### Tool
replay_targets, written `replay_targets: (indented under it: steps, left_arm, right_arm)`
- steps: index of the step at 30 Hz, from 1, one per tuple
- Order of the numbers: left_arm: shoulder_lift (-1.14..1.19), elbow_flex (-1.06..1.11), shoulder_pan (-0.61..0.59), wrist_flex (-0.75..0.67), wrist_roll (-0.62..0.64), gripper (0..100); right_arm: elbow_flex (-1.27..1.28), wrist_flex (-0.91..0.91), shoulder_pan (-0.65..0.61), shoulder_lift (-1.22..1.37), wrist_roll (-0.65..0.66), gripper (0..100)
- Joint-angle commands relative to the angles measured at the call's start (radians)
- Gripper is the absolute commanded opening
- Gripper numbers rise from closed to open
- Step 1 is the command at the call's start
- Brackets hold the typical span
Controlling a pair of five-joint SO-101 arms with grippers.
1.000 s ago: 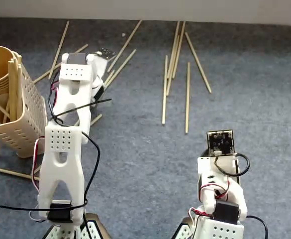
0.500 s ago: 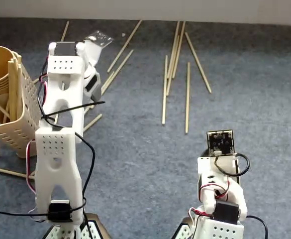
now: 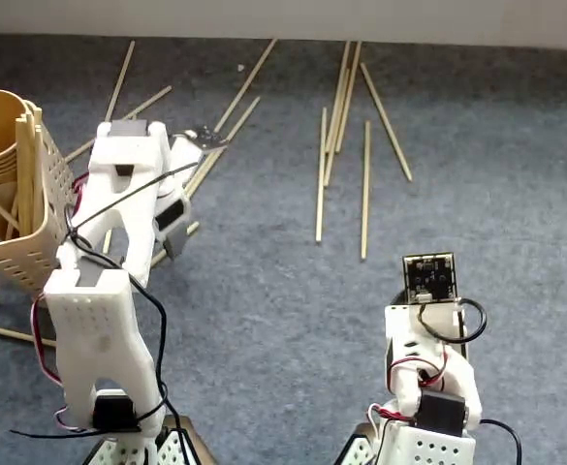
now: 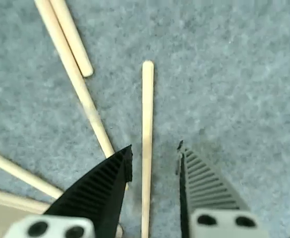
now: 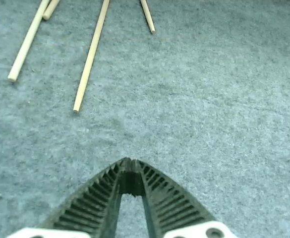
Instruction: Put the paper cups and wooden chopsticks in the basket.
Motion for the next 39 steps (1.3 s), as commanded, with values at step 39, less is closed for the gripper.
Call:
replay_targets:
  steps: [39]
  left_arm:
    - [0.331, -0.914, 0.203, 0.236, 0.18, 25]
  right_arm:
    - [0.14, -0.015, -0.005, -0.001, -0.005, 1.0]
